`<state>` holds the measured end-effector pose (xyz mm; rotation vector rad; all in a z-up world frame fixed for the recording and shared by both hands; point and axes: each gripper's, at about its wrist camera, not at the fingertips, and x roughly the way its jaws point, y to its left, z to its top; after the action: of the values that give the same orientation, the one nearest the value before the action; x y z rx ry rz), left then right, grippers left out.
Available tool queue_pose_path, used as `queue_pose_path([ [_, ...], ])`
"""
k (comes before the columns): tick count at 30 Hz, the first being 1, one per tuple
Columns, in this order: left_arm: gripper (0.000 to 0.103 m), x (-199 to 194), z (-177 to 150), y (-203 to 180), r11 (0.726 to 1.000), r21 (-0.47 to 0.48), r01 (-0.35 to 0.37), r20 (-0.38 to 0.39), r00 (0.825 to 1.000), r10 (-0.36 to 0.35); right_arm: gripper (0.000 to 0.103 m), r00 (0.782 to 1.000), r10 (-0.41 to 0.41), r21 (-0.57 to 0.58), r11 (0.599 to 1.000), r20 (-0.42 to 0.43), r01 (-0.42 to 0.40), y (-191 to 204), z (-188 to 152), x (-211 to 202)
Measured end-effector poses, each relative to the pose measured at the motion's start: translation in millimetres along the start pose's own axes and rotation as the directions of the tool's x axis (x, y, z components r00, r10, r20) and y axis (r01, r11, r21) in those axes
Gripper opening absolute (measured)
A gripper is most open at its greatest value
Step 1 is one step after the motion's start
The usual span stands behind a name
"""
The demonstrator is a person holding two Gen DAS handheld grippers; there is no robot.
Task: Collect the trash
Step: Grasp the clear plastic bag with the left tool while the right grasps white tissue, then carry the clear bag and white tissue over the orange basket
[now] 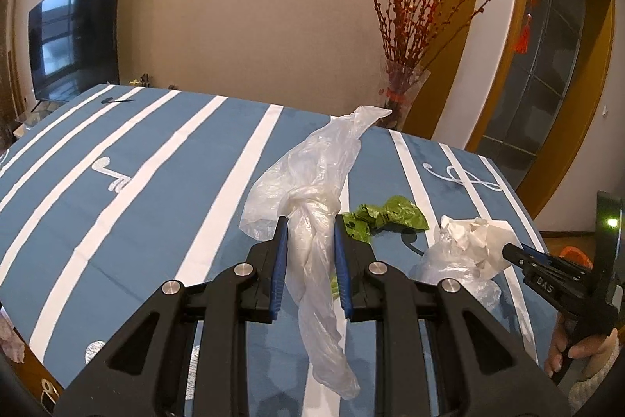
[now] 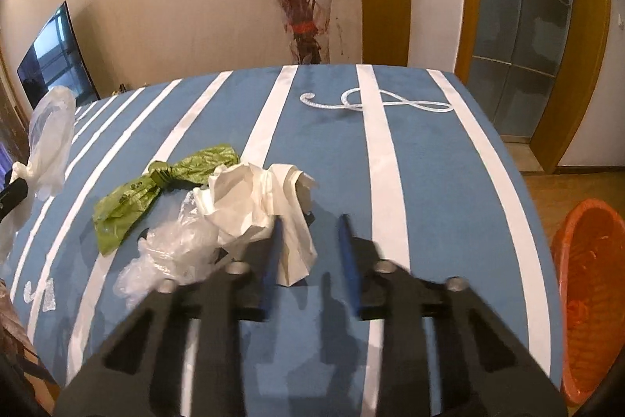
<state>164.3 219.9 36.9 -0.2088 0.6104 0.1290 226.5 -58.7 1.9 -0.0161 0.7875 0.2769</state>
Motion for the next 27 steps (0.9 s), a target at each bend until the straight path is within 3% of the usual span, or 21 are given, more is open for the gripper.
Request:
queue_pose_path([
  [3, 0.022, 1.8, -1.7, -6.6, 1.0, 0.01, 0.012, -0.007, 1.0, -0.011, 0.003, 1.0, -0.009, -0.02, 1.0, 0.013, 0.009, 2.0, -4.6, -4.4],
  [11, 0.022, 3.3, -8.4, -33.0, 0.997, 0.044, 0.061, -0.026, 0.998, -0.06, 0.002, 0.989, -0.104, -0.068, 0.991, 0.106, 0.112, -11.2, -20.0, -43.6],
  [18, 0.022, 0.1, -15.2, -69.4, 0.989, 0.084, 0.126, -0.039, 0.992, -0.123, 0.002, 0.974, -0.175, -0.011, 0.984, 0.141, 0.178, -49.7, -38.1, -82.6],
  [27, 0.022, -6.1, -25.6, -130.4, 0.962, 0.156, 0.226, -0.061, 0.974, -0.219, 0.002, 0.936, -0.318, 0.083, 0.948, 0.153, 0.309, -107.4, -63.1, -120.6],
])
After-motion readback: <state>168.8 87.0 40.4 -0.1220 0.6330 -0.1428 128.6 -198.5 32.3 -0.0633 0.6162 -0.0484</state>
